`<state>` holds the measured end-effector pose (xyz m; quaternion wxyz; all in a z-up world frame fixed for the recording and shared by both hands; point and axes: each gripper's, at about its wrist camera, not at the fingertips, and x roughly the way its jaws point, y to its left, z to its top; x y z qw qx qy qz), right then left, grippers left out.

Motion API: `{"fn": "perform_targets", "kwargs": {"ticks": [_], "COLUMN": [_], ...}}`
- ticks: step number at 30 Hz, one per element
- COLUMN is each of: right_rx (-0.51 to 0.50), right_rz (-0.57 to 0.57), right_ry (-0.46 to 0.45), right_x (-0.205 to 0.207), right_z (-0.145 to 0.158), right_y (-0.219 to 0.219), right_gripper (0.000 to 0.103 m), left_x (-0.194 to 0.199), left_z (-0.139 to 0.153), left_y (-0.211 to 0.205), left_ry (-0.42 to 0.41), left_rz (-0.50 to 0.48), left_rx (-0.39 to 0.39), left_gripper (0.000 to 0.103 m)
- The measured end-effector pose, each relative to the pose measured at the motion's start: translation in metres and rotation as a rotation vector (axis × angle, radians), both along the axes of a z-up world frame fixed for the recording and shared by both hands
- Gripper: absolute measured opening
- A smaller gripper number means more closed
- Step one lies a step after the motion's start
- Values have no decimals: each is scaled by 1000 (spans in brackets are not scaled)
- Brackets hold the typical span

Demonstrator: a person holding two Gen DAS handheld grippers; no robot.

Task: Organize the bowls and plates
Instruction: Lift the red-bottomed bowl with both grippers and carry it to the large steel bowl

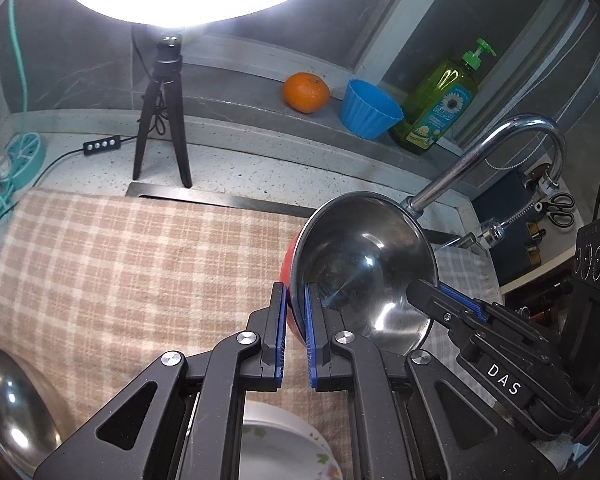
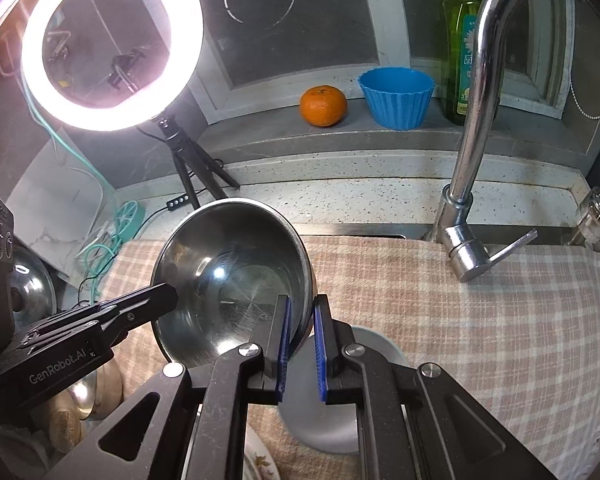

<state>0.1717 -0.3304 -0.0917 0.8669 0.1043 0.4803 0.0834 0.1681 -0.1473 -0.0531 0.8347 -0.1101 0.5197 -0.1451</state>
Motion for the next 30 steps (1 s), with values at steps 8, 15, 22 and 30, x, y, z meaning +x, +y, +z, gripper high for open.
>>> {"fn": "perform_targets", "kwargs": {"ticks": [8,15,22,30], "right_rx": [1,8,15,31], "right_rz": [9,37,82,127], "right_ry": [-5,-13,-9,0], "right_x": [-24,-44,-58,-66], "right_z": [7,14,15,14], "right_y": [25,56,89,124], "right_gripper": [10,10,10,10], "left_x": [-24,-47,-64,-79], "left_z": [5,13,18,20], "left_y": [27,58,90,122], "left_ry": [-10,-19,-23,-25], "left_rz": [5,36,75,119], "left_rx": [-11,-27,-29,-31], "left_gripper": [7,7,7,7]}}
